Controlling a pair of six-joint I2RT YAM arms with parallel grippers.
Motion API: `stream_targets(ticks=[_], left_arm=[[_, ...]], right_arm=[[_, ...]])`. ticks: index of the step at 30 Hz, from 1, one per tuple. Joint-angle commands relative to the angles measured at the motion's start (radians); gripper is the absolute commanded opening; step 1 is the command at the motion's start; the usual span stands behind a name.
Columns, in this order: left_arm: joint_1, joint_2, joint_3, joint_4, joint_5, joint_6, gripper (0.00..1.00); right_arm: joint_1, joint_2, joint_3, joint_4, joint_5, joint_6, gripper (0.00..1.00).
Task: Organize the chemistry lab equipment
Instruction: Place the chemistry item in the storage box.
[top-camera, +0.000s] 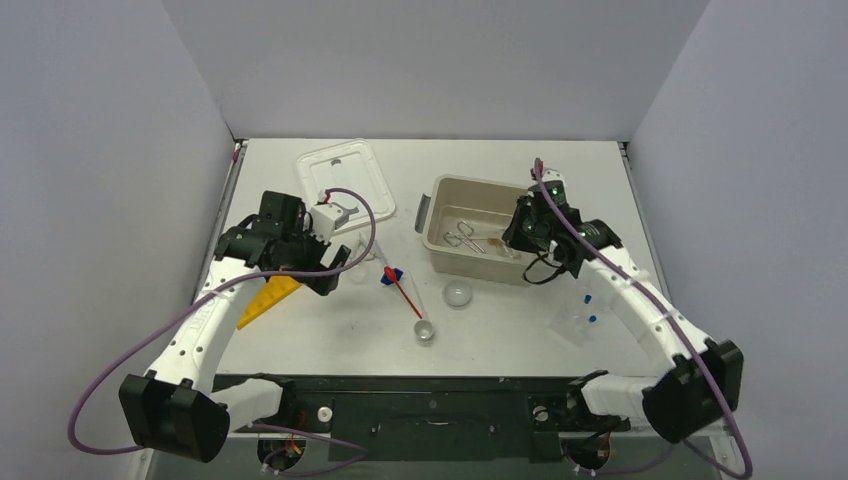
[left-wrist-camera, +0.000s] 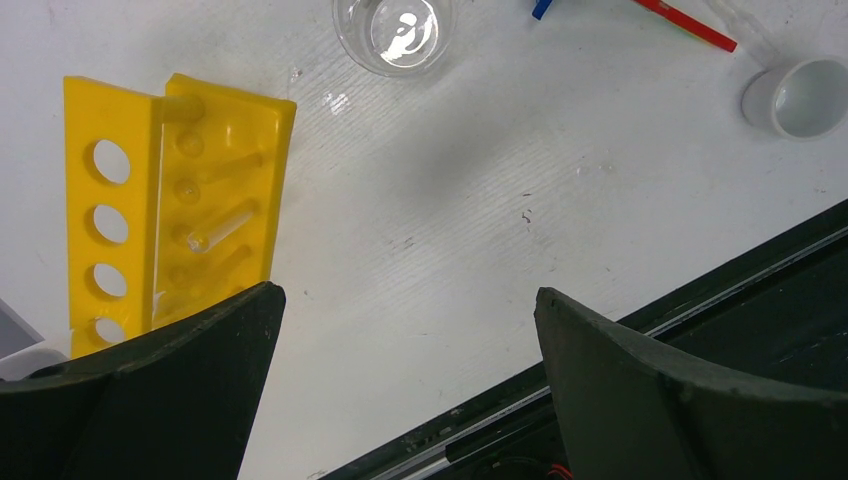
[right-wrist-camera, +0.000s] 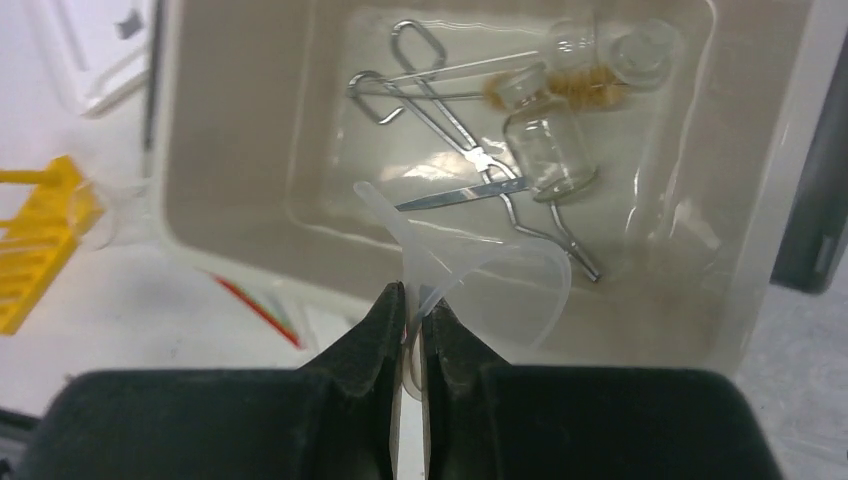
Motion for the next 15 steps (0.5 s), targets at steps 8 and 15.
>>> stream_targets(ticks=[8,15], left_arm=[[-0.005,-0.021,0.014,0.017,0.008,0.005,0.97],[-0.005,-0.014,0.012,0.021,0.007,0.014,0.96]], right_arm=[[-0.024,0.266,0.112,0.09,0.157,-0.08,0.47],[0.185,0.073,0.12,0.006,0.382,-0.042,0.55]])
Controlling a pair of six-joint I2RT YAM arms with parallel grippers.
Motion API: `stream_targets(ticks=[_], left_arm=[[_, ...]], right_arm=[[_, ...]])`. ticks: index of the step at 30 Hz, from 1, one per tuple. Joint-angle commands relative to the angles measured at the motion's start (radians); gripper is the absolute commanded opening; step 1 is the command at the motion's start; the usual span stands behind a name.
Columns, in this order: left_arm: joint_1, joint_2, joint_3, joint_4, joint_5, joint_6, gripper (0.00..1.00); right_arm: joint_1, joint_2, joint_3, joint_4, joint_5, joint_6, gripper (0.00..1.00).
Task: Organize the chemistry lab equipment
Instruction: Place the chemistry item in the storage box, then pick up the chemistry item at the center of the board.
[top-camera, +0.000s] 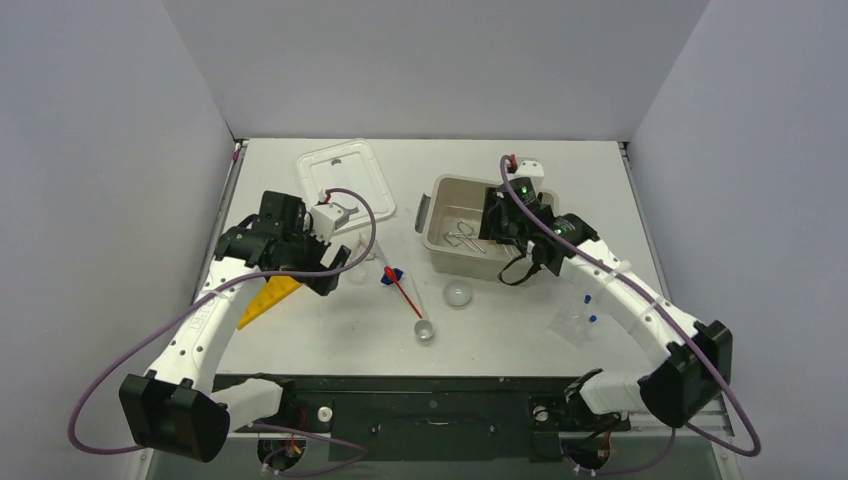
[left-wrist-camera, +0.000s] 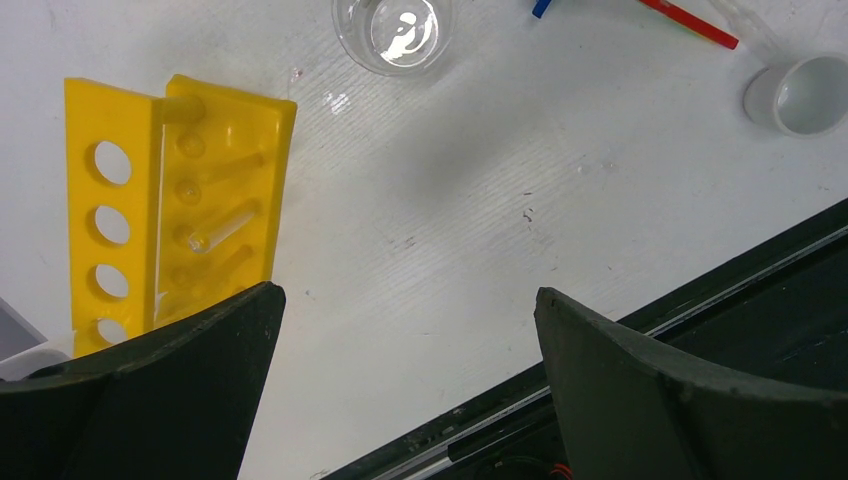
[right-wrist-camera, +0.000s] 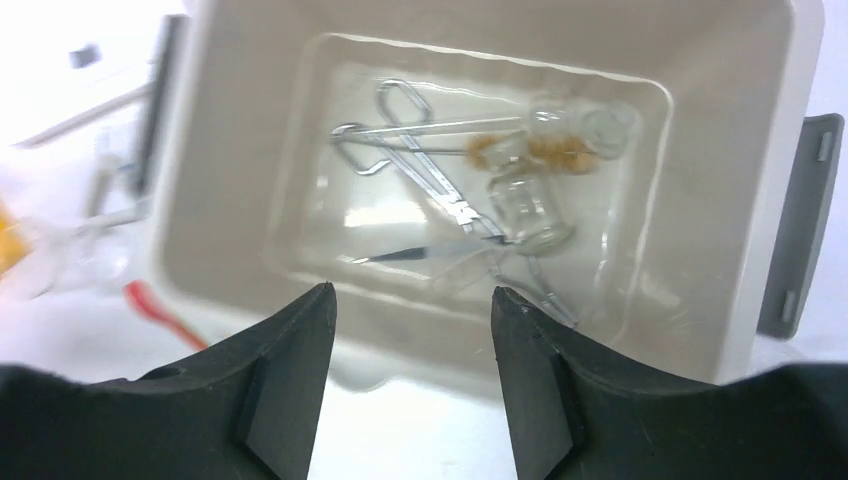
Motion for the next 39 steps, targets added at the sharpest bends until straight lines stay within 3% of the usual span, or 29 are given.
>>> stream_targets(ticks=[1,9,16,26,39], left_arm=[[-0.005,-0.014,0.009,0.024,0.007,0.008,0.96],[-0.004,-0.059,-0.036,0.069,0.019,0.023,0.96],[-0.004,-0.066,-0.03,0.063,0.013,0.021,0.96],[-0.004,-0.081,-0.038,0.043,0.013,0.024,0.96],[-0.006,-0.092,-0.043,0.031,0.01,0.032,0.96]], right_arm=[[0.151,-0.182,-0.003,-0.029,0.145,0.045,0.55],[0.323,-0.266,-0.342,0.133,0.064,0.212,0.52],[0.389,-0.225,-0.561,0.347,0.127,0.279,0.53],[0.39,-0.143,-0.665,0.632,0.167,0.293,0.52],[0.386,0.013,-0.699,0.736,0.253,0.324,0.47]])
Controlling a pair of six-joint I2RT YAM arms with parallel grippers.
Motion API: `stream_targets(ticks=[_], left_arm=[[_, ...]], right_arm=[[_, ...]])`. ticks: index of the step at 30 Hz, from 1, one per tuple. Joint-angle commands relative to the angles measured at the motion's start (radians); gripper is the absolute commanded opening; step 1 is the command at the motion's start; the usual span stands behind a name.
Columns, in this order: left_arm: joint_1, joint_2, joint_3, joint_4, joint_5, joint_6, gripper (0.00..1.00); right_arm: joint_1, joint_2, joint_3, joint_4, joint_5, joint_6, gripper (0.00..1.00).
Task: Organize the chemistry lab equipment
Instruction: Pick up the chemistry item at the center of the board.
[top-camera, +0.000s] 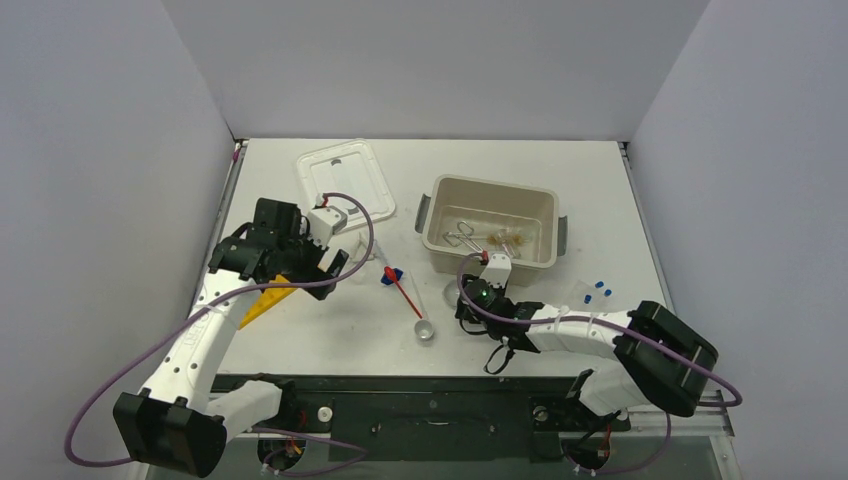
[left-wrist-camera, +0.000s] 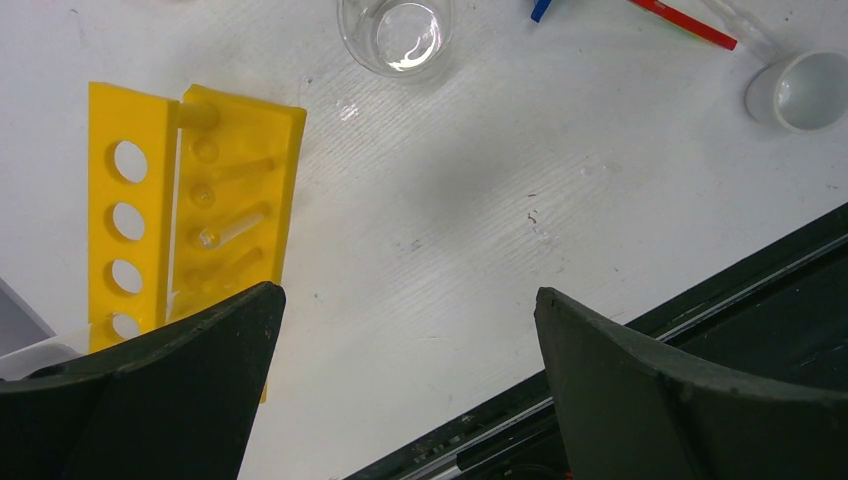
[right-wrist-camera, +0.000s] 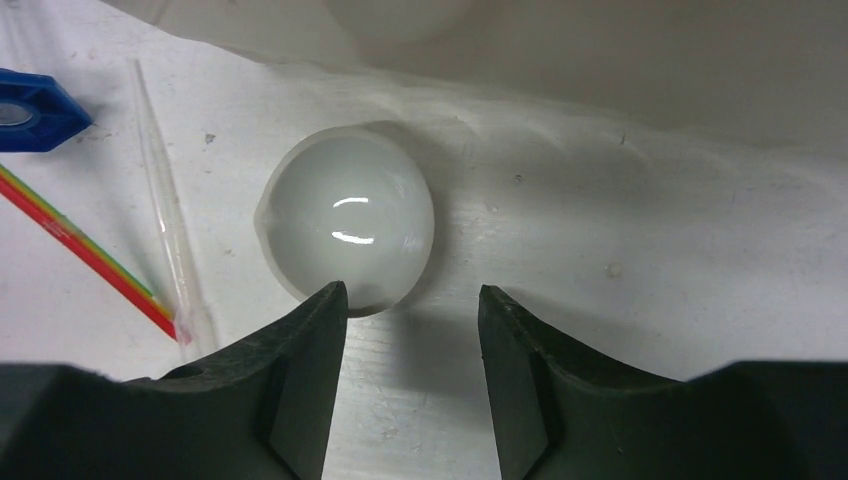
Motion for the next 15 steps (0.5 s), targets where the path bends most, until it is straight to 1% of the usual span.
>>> stream_targets(ticks=[1,4,10,14,15], left_arm=[[-0.004,-0.022,-0.006,0.01,0.011,0.014,0.96],[-0.005,-0.02,-0.008,0.007,0.011,0.014,0.97],[-0.005,-0.029,-0.012,-0.001,0.006,0.021,0.97],[-0.005,-0.031,-0.02,-0.003,0.004,0.023,0.97],[-0.004,-0.032,-0.021,-0.003,0.005,0.024,0.97]], right_arm=[[-0.001,0.035,-0.017,0.099,0.065,0.033,0.46],[-0.001,0.064,-0.02,0.131,0.06,0.038,0.45],[-0.001,0.109,-0.004,0.164,0.054,0.043,0.35],[-0.001,0.125,0.002,0.18,0.042,0.043,0.26],[-0.001,0.129,0.005,0.183,0.037,0.042,0.21]])
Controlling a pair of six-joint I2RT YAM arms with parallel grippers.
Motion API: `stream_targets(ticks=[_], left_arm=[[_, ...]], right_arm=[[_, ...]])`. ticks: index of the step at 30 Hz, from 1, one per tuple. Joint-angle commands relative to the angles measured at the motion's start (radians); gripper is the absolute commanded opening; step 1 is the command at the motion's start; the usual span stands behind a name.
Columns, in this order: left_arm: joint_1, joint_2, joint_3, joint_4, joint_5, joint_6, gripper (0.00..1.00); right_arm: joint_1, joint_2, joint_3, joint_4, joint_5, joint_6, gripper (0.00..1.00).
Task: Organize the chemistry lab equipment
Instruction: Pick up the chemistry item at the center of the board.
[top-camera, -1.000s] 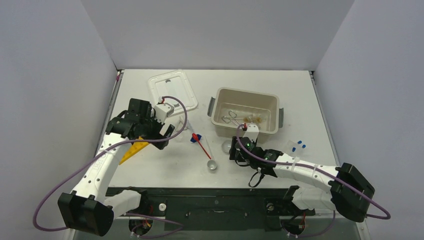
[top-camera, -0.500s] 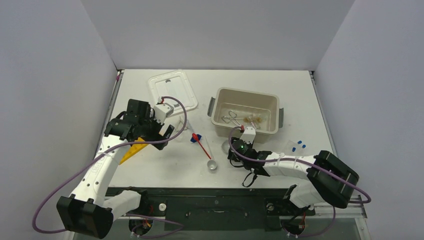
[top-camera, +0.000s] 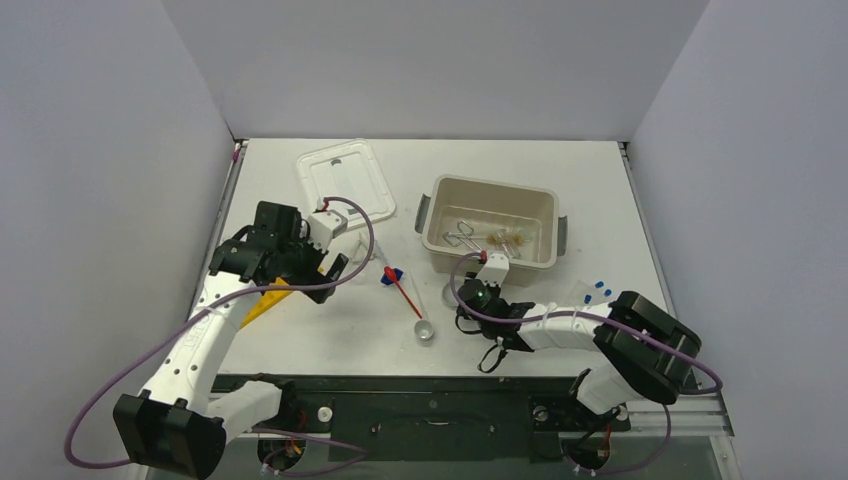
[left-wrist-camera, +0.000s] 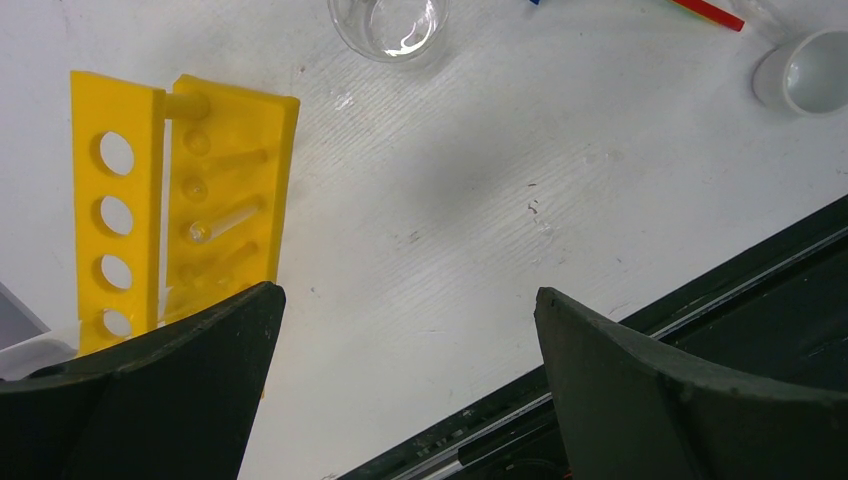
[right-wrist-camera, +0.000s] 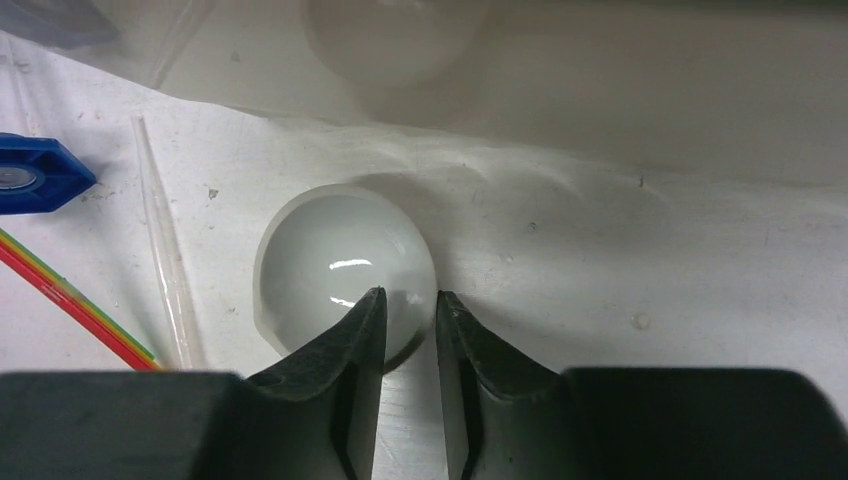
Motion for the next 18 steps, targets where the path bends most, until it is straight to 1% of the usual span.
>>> stream_targets(ticks=[1,2,3,4,9,11,14,15,18], left_arm=[[-0.005,-0.022,-0.002,0.0,0.005,0.012,0.97],[-0.005,-0.022,-0.002,0.0,0.005,0.013,0.97],[-0.005,-0.021,-0.001,-0.002,0.005,0.013,0.97],[-0.004,-0.022,-0.001,-0.002,0.005,0.014,0.97],[-0.005,-0.022,0.006,-0.004,0.003,0.017,0.97],[-0.005,-0.022,0.007,-0.005,0.002,0.017,0.96],[-0.005,-0.022,0.005,-0.007,0.001,0.019,0.96],[-0.005,-0.022,0.005,-0.007,-0.001,0.02,0.96],[-0.004,-0.023,0.005,-0.005,-0.001,0.02,0.96]], right_arm=[[0.0,0.029,0.024,0.033,-0.019,0.016,0.17],[0.0,0.031,0.025,0.031,-0.027,0.015,0.12],[0.0,0.029,0.03,0.029,-0.033,0.012,0.04],[-0.001,0.022,0.03,0.024,-0.036,0.01,0.0],[0.004,-0.044,0.036,-0.01,-0.089,-0.043,0.0],[0.005,-0.099,0.04,-0.041,-0.115,-0.071,0.0],[0.007,-0.219,0.057,-0.128,-0.136,-0.115,0.0],[0.007,-0.271,0.066,-0.179,-0.145,-0.125,0.0],[0.004,-0.363,0.143,-0.292,-0.16,-0.185,0.0]])
